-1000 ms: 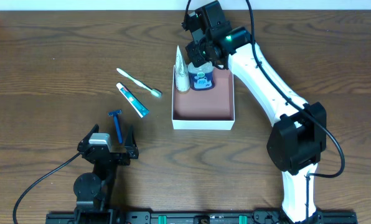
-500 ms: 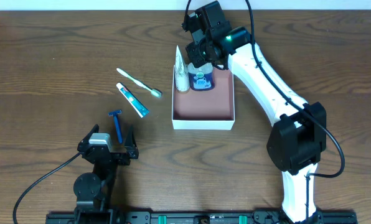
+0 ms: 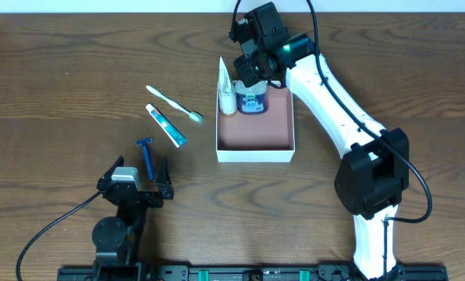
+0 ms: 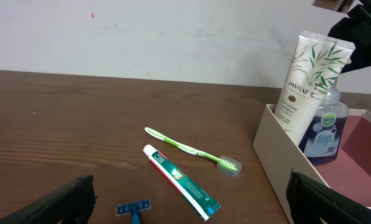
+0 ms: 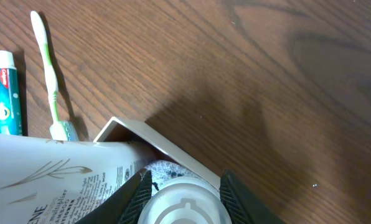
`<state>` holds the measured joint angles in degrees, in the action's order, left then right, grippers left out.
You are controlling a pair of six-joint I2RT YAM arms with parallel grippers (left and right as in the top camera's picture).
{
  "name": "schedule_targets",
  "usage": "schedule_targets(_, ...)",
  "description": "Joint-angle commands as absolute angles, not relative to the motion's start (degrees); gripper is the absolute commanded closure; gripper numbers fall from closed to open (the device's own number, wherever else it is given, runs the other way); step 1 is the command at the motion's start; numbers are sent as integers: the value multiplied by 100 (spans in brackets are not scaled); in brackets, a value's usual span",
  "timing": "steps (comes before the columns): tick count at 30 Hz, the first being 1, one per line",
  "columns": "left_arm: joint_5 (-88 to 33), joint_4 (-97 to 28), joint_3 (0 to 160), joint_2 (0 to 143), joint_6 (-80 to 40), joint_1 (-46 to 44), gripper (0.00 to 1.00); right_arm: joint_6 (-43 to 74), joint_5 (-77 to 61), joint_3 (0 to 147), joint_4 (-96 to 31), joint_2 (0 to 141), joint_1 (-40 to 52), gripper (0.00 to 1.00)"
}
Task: Pack container
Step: 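Carry the soap bottle into the box beside the tube and release, then move right gripper to the soap bar package and grasp it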
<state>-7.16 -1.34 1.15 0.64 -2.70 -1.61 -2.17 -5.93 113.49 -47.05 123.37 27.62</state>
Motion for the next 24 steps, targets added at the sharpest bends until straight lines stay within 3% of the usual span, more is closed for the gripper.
schedule_targets(1,-838,-338,23,62,-193,-141,2,-244,-644,11426,-4694,12265,2851,64)
schedule_targets(8,-838,-338,23,62,-193,-141,2,-242,-646,11426,-4766,12256,2851,55)
schedule_targets(21,-838,-338,23,62,-193,-141,2,-242,-644,11469,-4755,12158,2840,53)
schedule_targets(24,-838,-338,23,62,-193,-141,2,-237,-644,11489,-4716,11909,2801,48)
